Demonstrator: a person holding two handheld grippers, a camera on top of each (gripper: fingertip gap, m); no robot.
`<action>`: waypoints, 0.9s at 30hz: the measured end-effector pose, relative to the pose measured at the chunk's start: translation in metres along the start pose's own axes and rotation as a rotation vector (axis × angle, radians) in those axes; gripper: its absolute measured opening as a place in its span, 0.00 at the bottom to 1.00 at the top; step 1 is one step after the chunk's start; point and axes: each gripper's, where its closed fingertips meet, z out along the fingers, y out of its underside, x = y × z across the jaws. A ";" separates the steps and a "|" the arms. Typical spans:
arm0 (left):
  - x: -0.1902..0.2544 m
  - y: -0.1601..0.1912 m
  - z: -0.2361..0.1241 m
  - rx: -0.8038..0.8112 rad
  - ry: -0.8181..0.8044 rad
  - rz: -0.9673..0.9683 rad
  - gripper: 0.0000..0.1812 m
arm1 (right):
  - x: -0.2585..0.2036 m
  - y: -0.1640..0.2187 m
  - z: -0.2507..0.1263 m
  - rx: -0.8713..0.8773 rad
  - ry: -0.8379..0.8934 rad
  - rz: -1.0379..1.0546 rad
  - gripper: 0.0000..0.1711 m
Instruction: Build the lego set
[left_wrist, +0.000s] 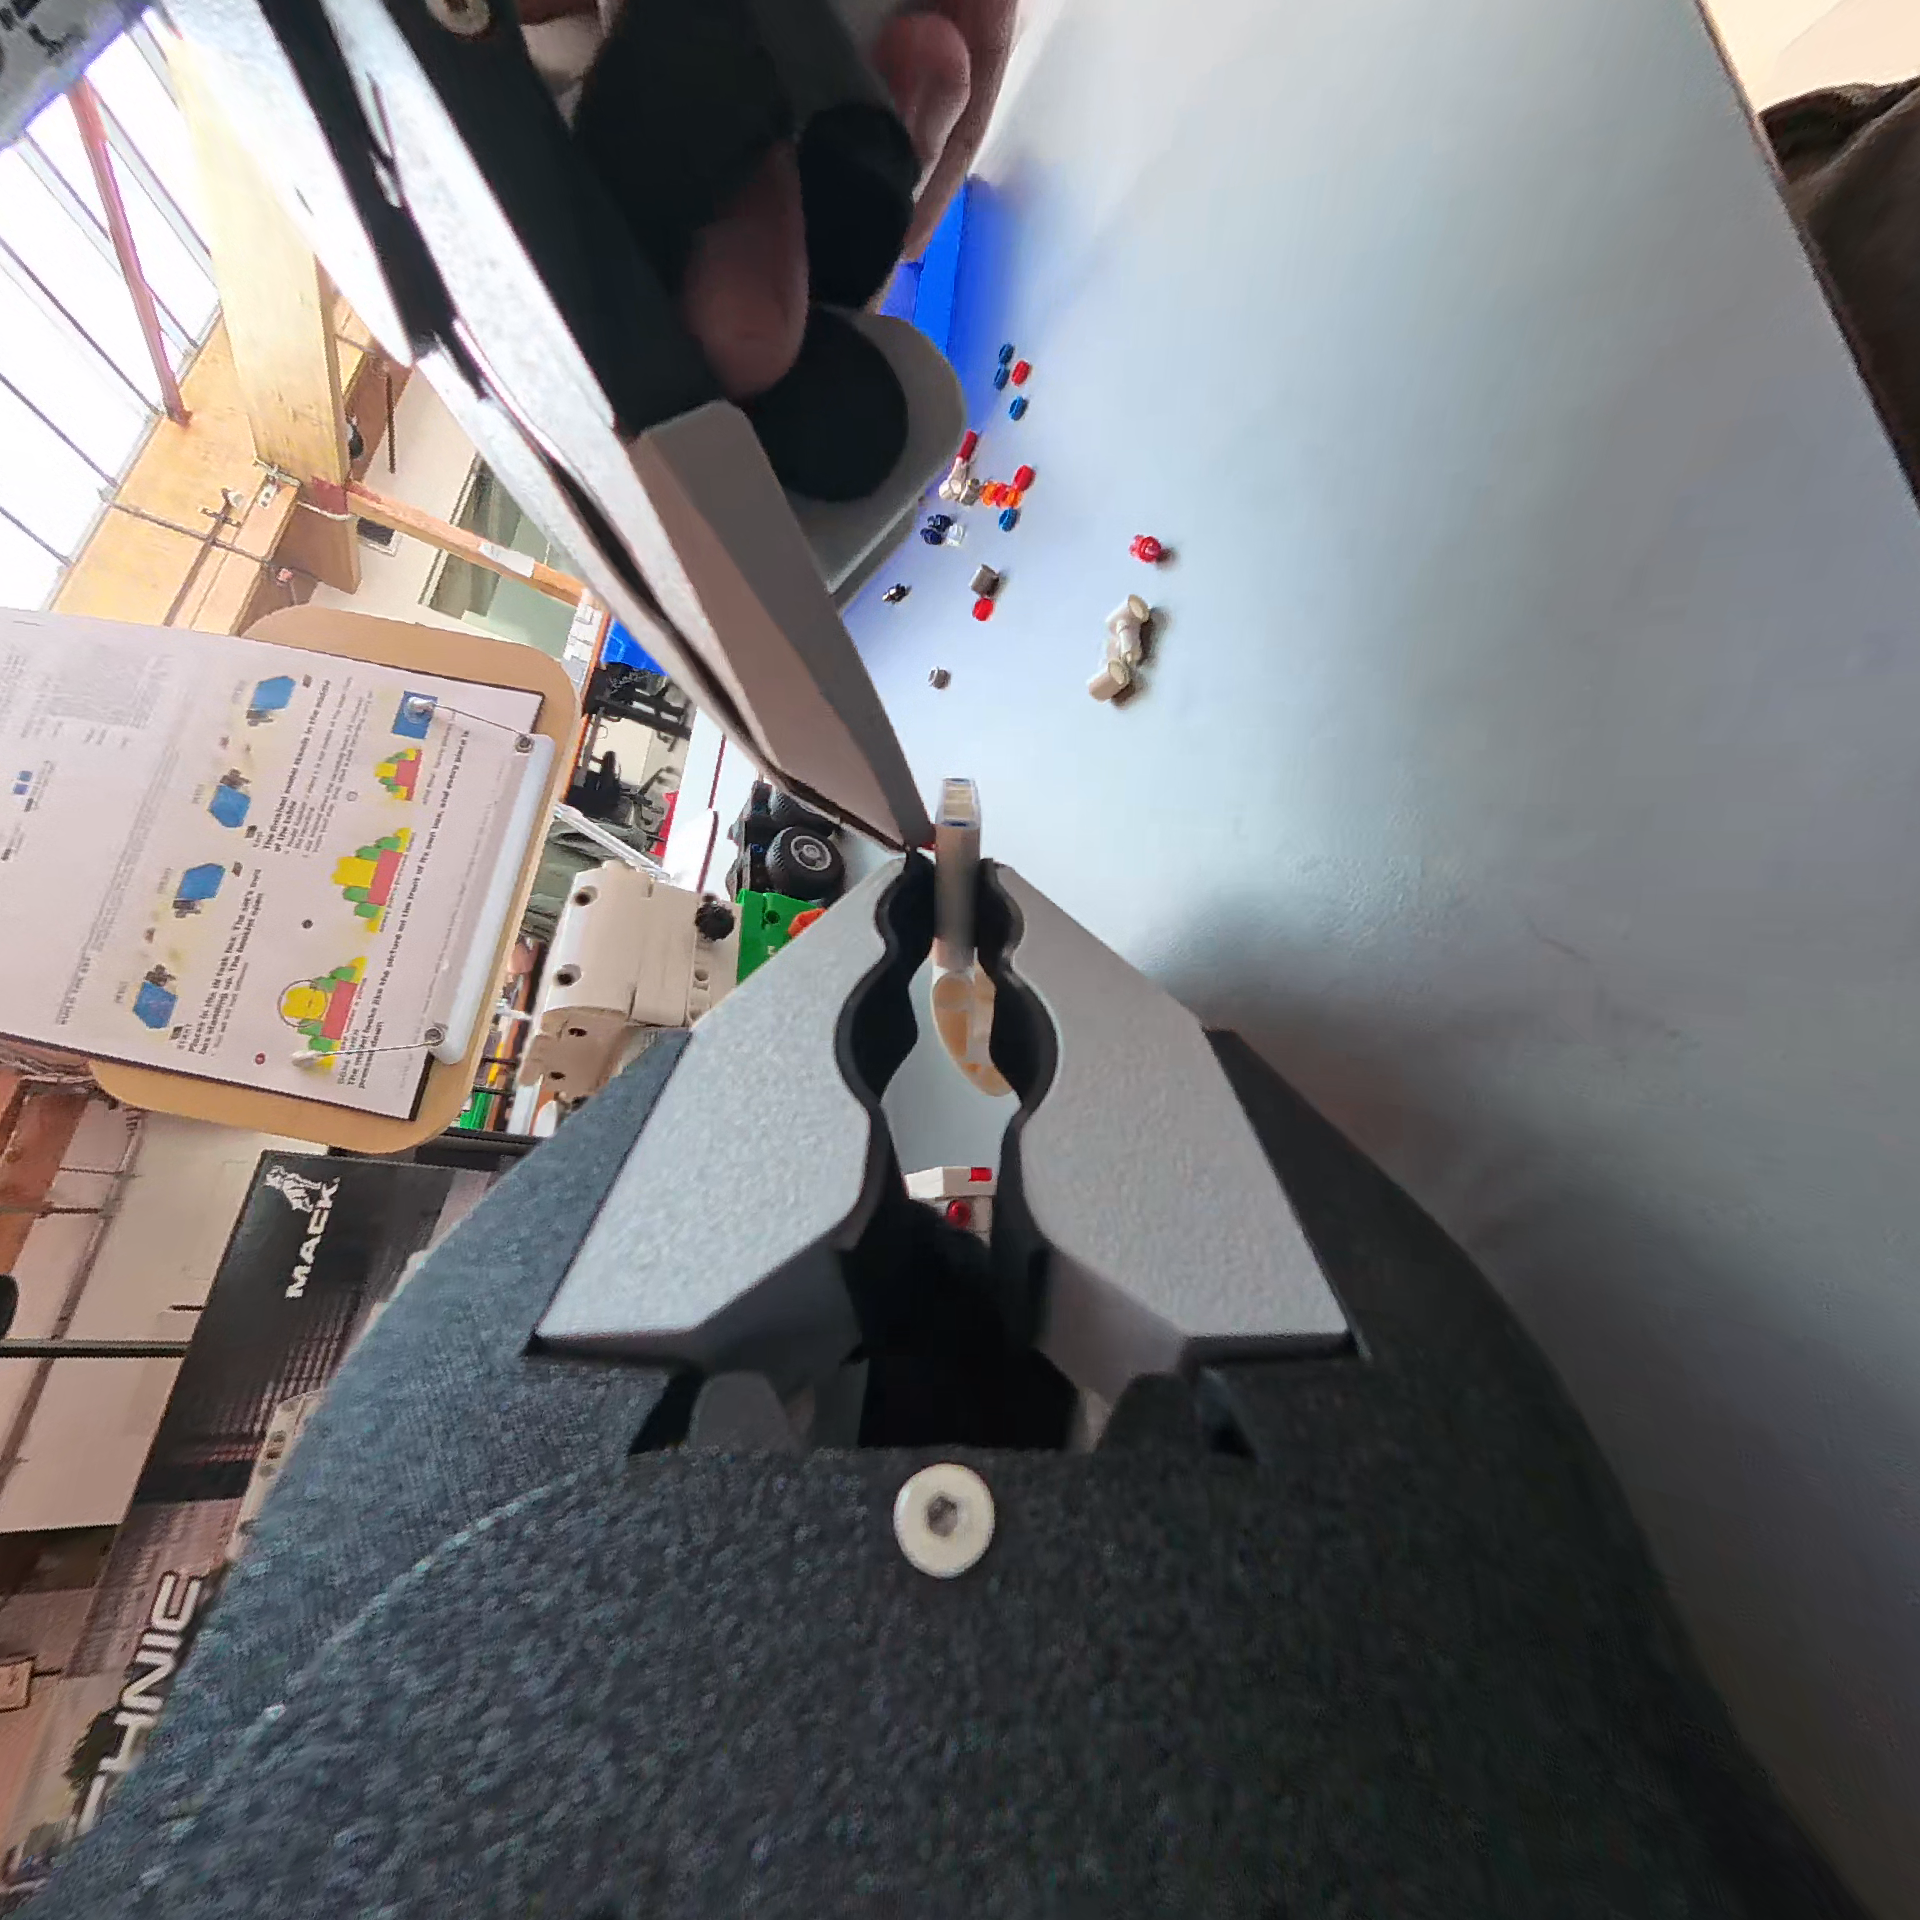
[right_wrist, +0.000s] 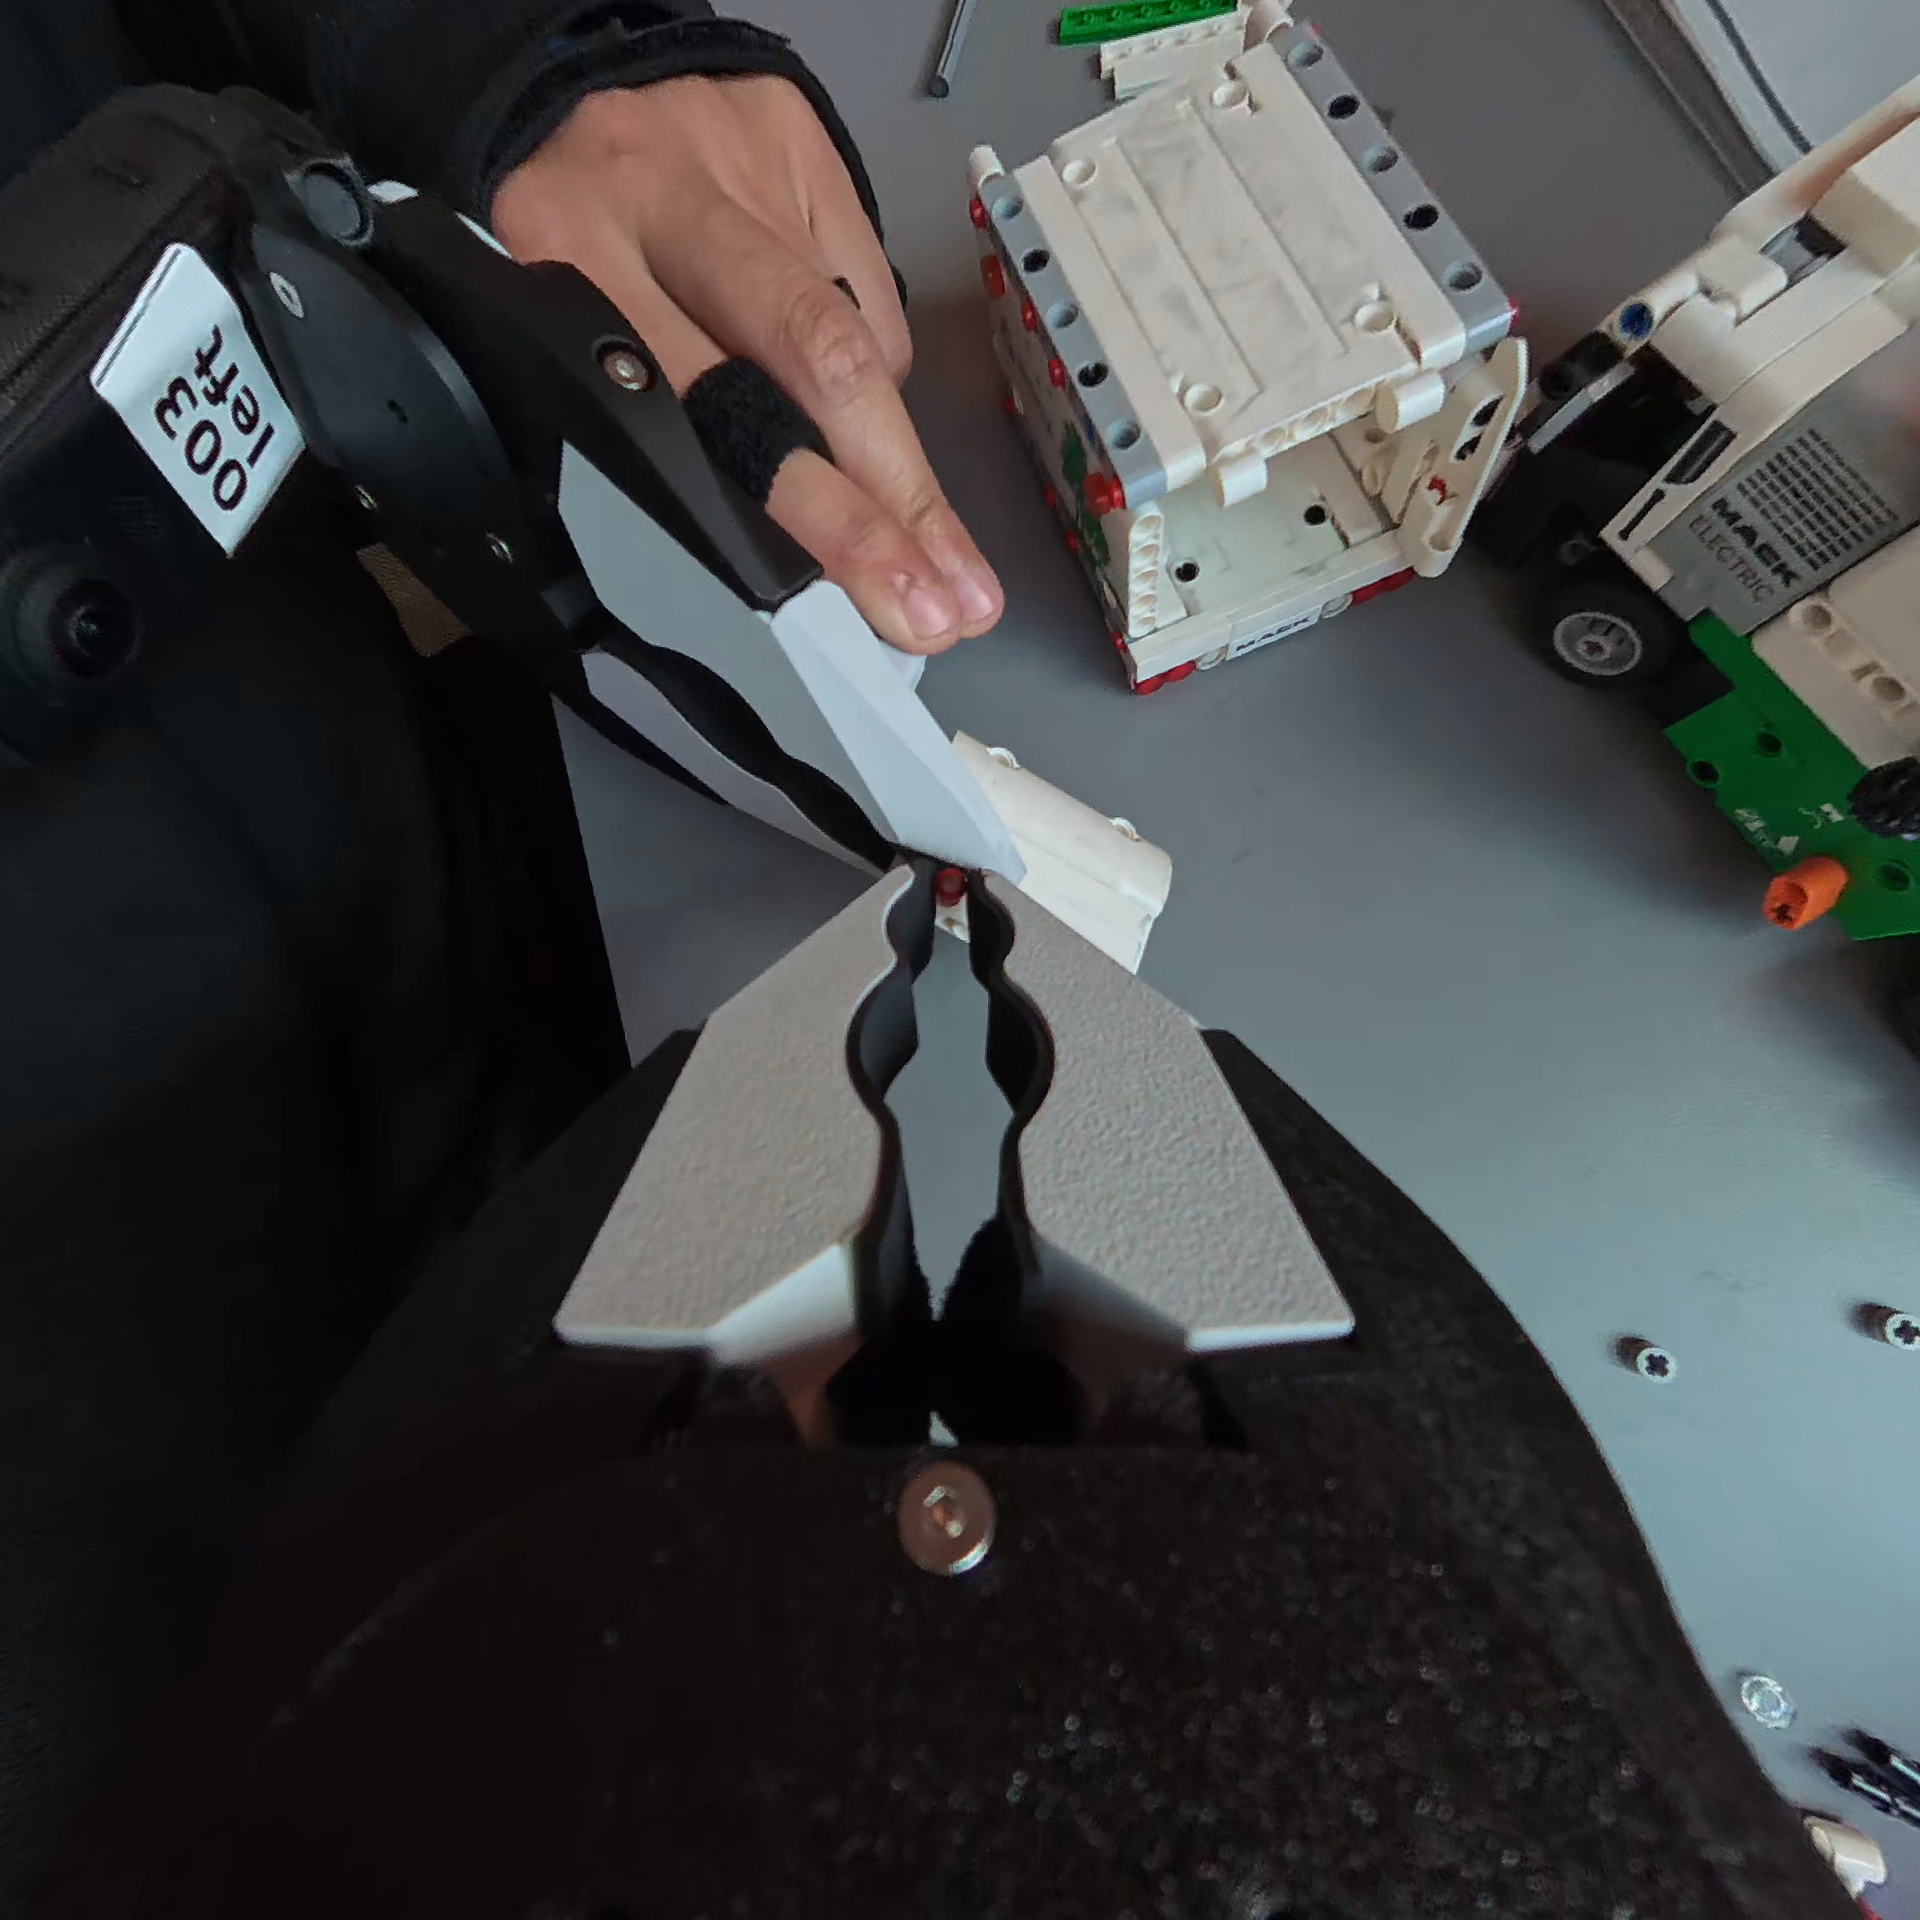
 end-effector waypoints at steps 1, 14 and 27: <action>-0.001 0.000 0.000 0.002 -0.001 -0.002 0.03 | 0.000 -0.001 0.000 0.002 -0.004 0.003 0.02; -0.003 0.000 -0.002 0.010 -0.006 -0.019 0.03 | -0.003 -0.005 -0.004 0.047 -0.036 0.017 0.05; -0.002 0.000 -0.001 0.008 -0.011 0.005 0.03 | 0.000 0.000 -0.003 0.050 -0.056 0.007 0.02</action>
